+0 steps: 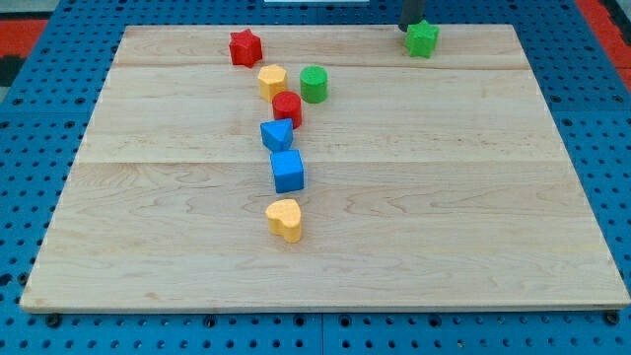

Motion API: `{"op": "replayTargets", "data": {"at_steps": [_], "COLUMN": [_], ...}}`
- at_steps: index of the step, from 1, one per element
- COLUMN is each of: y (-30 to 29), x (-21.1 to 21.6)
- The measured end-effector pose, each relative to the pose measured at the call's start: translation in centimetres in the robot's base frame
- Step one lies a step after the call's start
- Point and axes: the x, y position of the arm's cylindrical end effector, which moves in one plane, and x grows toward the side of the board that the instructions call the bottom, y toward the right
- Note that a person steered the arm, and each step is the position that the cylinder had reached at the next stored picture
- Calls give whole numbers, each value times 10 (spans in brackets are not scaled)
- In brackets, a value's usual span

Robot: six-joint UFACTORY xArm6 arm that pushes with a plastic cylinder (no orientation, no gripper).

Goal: Push the green circle diagonally to the top right side of the red circle

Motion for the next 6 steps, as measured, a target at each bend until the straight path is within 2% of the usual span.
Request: {"op": "replayTargets", "data": {"at_steps": [1, 2, 3, 5, 6], "y": [4, -24, -57, -64, -112], "x": [8, 8, 38, 148, 162]}}
